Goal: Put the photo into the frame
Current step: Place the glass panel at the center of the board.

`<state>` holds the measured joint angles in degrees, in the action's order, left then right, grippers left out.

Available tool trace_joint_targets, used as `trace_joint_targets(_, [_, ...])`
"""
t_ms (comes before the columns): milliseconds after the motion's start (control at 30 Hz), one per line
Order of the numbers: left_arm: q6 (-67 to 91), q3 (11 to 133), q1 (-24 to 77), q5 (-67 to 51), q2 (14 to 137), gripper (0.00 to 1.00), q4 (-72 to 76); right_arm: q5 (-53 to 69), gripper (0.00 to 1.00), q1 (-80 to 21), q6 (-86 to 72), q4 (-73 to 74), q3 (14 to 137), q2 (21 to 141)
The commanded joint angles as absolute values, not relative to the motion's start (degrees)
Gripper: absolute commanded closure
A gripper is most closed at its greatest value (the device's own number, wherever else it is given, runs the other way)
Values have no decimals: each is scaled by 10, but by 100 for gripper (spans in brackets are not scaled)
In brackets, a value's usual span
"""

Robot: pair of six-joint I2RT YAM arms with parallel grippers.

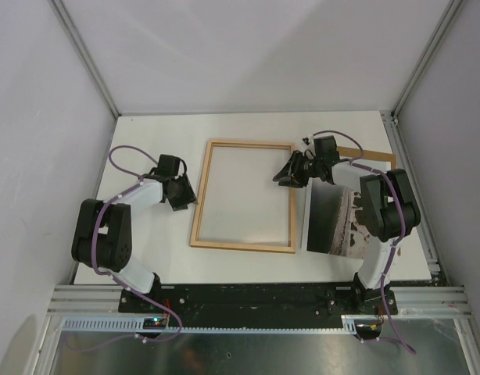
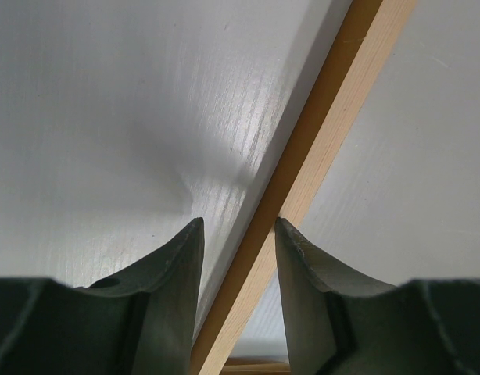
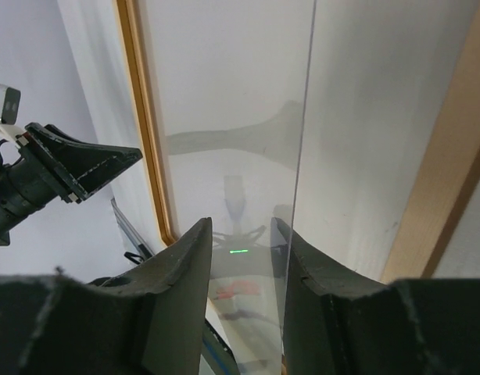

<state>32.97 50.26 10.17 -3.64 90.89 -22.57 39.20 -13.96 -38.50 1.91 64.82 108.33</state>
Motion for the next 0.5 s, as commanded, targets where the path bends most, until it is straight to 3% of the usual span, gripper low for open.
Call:
trace_joint_targets(0, [322,487,111,-18,937,54,-253,375,59,-129,-360,40,673,1086])
trace_joint_targets(467, [322,487,111,-17,937,54,-253,351,59,-102,-331,73,675,1084])
